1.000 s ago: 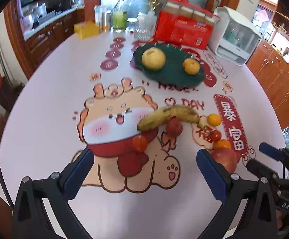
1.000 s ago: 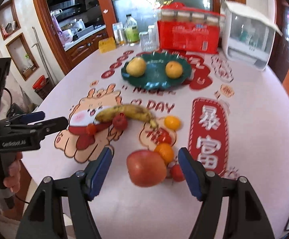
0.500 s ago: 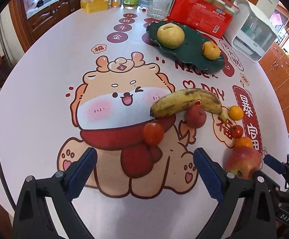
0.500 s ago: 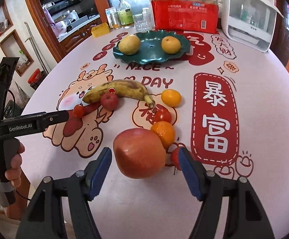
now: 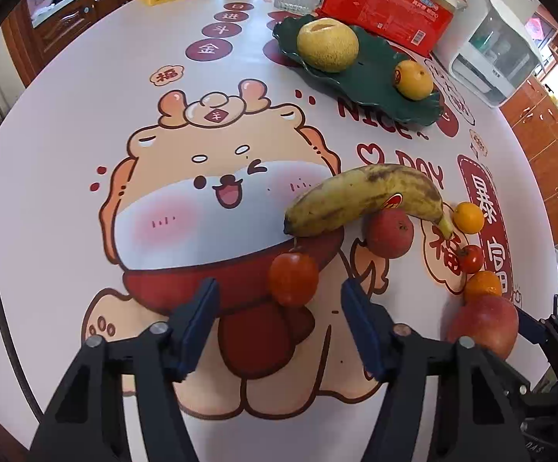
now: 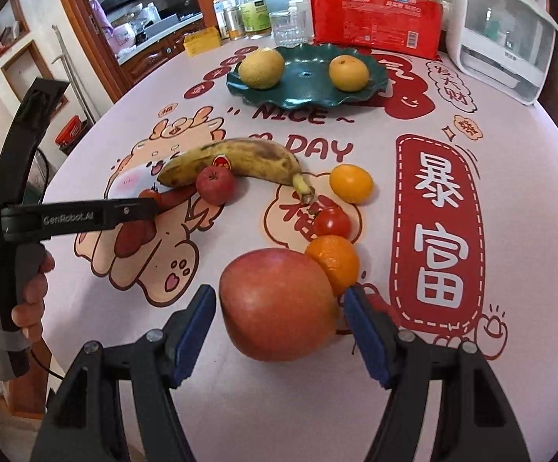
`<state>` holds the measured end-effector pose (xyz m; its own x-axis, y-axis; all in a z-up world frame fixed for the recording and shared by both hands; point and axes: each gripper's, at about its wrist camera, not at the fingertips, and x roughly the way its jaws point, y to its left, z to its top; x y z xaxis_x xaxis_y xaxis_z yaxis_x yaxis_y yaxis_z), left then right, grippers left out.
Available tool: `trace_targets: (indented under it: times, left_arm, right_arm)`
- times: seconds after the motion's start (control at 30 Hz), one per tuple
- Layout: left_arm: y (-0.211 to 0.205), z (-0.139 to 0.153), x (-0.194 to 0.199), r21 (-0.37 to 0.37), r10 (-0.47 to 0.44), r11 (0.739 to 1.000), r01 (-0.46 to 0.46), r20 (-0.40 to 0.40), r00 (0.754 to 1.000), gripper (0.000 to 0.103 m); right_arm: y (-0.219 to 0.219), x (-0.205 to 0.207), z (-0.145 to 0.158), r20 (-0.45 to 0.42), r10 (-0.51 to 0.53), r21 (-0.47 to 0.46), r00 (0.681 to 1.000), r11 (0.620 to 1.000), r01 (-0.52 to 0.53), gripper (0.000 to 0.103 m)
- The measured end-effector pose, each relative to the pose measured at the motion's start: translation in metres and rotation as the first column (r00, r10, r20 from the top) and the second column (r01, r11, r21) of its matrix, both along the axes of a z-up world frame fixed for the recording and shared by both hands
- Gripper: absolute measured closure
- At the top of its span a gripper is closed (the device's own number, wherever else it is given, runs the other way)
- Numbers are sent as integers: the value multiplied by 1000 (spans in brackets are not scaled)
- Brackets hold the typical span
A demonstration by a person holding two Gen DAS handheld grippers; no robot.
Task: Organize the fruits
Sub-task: 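Grasp the cherry tomato with the left tool while the right tool grasps the red apple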
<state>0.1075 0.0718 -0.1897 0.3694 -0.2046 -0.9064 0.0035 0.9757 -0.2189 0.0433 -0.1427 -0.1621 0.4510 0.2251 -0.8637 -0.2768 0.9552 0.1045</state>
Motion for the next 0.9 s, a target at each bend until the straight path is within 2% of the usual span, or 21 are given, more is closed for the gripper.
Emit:
trace_targets:
  times: [0.13, 0.3, 0.37, 0.43, 0.47, 0.73, 0.9]
  left_arm:
    - [-3, -4, 4, -2, -14, 1000, 14, -8, 1000, 52]
    - [-4, -5, 7, -2, -13, 1000, 13, -13, 1000, 54]
    - [-5, -5, 9, -6, -15, 1000, 15, -14, 1000, 60]
    - [-6, -5, 11, -7, -20, 1000, 20, -19, 1000, 73]
    - [-8, -6, 12, -9, -27, 1000, 27, -24, 999, 76]
    - [-15, -3, 7, 2, -46, 999, 46, -18, 999, 77]
    - [-14, 8, 3, -9, -46, 999, 46, -4, 999, 77]
  right_arm:
    - [4, 1, -3, 1, 10, -32, 1000, 999, -10, 34]
    - [5, 4, -6, -8, 5, -37, 1000, 999, -6, 36]
    - [5, 5, -7, -10, 7, -35, 1000, 999, -8, 36]
    - [6, 5, -7, -7, 12, -41, 1000, 999, -12, 36]
    - [7, 5, -7, -5, 16, -48, 1000, 999, -16, 36]
    - [9, 4, -6, 0, 26, -66, 1000, 997, -26, 37]
    - [7, 2, -6, -22, 25, -34, 999, 999, -26, 38]
